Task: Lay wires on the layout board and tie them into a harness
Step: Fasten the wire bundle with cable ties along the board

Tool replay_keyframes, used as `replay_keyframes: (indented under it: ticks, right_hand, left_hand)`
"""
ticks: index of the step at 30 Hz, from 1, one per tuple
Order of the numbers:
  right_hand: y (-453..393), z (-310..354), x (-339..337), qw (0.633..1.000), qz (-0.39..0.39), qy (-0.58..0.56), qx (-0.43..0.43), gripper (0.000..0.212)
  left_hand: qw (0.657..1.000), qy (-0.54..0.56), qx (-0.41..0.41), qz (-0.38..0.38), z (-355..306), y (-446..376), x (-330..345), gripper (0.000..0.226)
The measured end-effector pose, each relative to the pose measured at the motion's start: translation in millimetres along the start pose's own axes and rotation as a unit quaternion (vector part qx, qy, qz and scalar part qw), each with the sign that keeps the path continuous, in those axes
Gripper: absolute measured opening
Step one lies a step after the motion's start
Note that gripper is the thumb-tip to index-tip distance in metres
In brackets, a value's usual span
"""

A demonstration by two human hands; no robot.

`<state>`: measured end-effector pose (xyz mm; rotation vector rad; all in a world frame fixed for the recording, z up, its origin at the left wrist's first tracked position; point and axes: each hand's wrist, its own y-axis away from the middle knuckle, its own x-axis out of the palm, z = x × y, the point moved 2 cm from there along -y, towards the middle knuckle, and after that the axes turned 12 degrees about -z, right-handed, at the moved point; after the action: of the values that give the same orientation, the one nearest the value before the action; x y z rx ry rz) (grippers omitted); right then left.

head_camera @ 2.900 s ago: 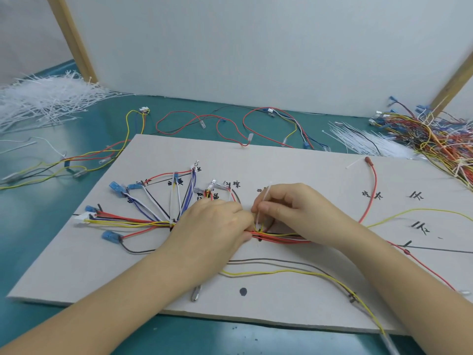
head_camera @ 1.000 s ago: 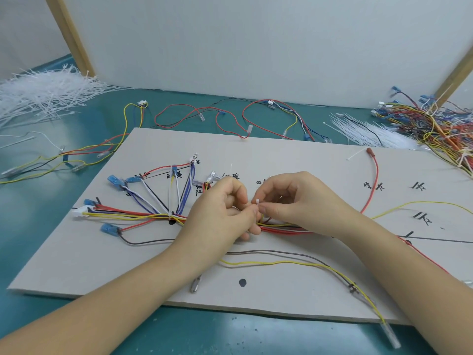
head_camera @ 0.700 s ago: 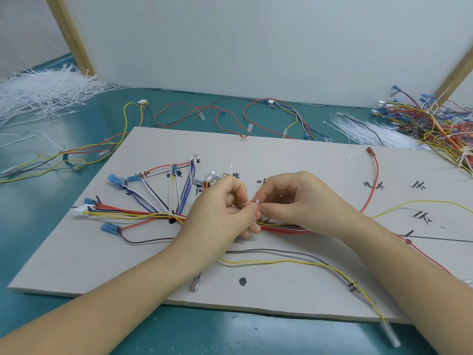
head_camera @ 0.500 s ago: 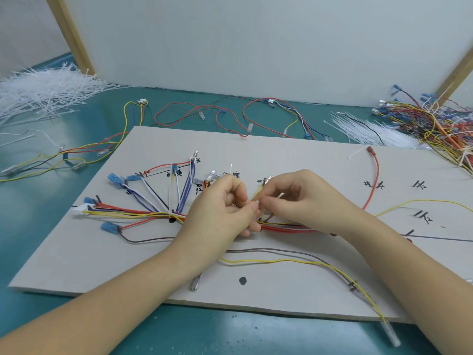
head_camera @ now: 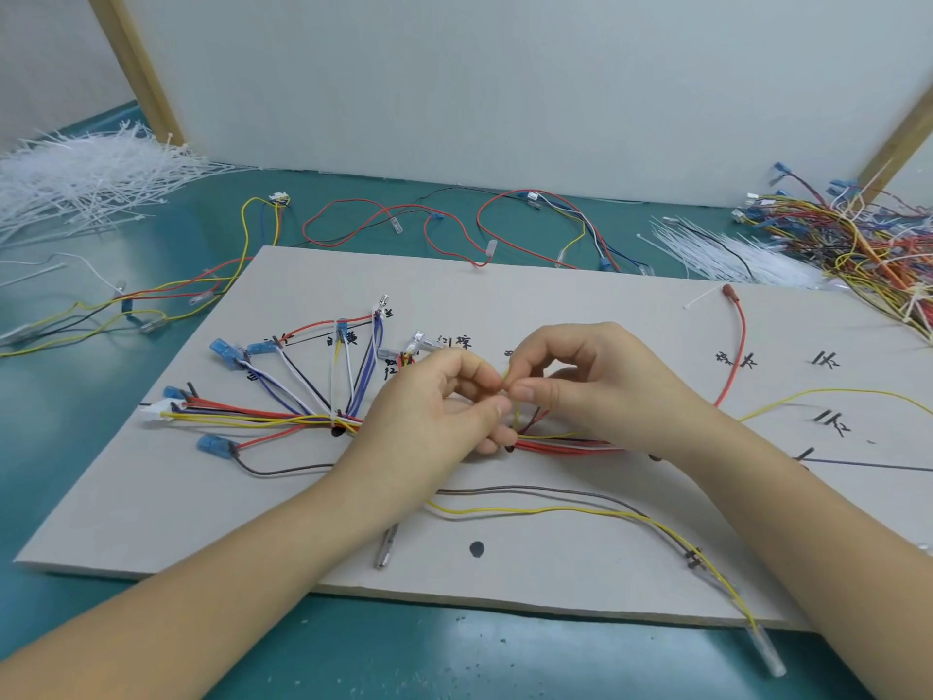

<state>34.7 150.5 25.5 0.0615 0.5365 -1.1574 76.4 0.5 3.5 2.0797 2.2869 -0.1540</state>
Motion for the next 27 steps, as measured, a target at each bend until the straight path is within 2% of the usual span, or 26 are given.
replay_keyframes:
  ticks: [5,8,13,16,22,27]
  right_hand:
    - [1.8,0.4,2.0,0.998,-0.018,0.035,-0.046,0.005]
    - [1.8,0.8,4.1,0.998,-0.021,0.025,-0.047,0.004]
    - [1.8,-0.9,5.6,0.999,-0.025,-0.031,-0.015,0.010]
    - [0.4,0.3,5.2,0.998,-0.038,-0.039,-0.016,0.021]
    - [0.0,5.6,5.3,0.988,-0.049,-0.142,0.029,0.025]
    - [-1.1,8.5,8.7,0.980,-0.060,-0.185,0.044,0.026]
  left_hand:
    - [0.999,-0.002,-0.028,0.030,-3.5,-2.3,-3.1,0.021]
    - [0.997,-0.040,-0.032,0.055,-5.8,-3.8,-5.3,0.020]
    - [0.988,-0.144,-0.013,0.060,-5.6,-5.0,-5.8,0.019]
    - [0.977,-0.207,-0.006,0.057,-3.6,-3.5,-5.7,0.015]
    - [0.960,-0.269,0.013,0.073,-4.7,-3.4,-3.6,0.014]
    - [0.942,-0.323,0.044,0.076,-7.5,-5.2,-2.2,0.021]
